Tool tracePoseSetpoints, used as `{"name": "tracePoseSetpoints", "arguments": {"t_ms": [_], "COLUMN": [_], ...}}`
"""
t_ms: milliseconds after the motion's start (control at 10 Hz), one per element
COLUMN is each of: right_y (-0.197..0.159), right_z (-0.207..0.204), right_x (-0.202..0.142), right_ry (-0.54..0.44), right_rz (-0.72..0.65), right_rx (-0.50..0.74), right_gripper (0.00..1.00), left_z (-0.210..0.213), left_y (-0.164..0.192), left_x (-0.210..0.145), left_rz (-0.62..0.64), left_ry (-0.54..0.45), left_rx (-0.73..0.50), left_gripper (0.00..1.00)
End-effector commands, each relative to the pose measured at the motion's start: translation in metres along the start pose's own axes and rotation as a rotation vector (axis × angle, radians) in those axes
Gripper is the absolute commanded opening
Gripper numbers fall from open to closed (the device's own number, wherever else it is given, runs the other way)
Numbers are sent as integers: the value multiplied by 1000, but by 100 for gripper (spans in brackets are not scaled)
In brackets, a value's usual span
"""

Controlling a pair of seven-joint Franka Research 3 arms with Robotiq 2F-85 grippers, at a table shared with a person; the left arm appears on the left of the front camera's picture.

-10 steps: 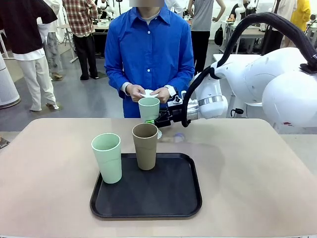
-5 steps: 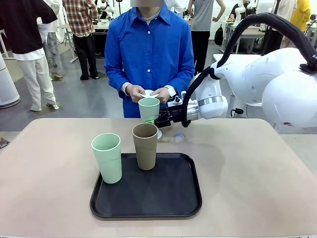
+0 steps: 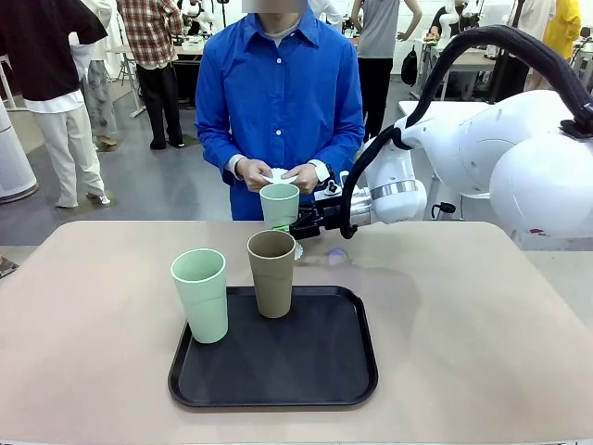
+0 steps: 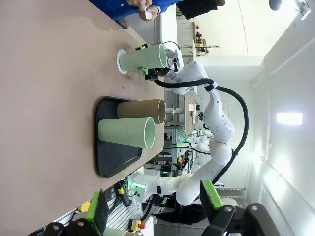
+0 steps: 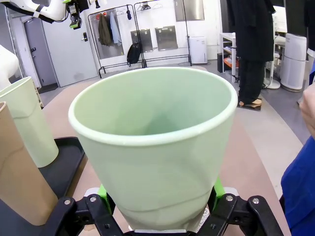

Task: Place coasters on the table and set cups on them.
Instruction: Pick up one Reusable plastic cup and place it on a coaster set by the human.

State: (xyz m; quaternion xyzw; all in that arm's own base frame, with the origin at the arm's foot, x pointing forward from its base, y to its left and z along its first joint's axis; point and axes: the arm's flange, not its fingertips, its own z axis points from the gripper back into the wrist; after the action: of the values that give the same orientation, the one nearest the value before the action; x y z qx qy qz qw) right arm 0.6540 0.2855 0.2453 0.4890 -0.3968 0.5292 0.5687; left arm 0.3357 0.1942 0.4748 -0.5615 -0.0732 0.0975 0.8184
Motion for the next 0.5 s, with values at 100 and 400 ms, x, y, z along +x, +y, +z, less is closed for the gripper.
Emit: {"name": "tracePoseSetpoints", "arguments": {"t_ms": [100, 400], "right_y": [-3, -2], "right_z": [-1, -1], "right_x": [-2, -2], "right_ry": [-11, -5], "right_rz": [-19, -24], "right_rx": [-21, -17], "right_gripper": [85, 100], "left_z": [1, 1], "left_y": [-1, -1], "left_x": [-1, -1], "left_rz": [-1, -1], "left_ry": [-2, -2], "left_rx": [-10, -10], "left_gripper": [100, 100]}}
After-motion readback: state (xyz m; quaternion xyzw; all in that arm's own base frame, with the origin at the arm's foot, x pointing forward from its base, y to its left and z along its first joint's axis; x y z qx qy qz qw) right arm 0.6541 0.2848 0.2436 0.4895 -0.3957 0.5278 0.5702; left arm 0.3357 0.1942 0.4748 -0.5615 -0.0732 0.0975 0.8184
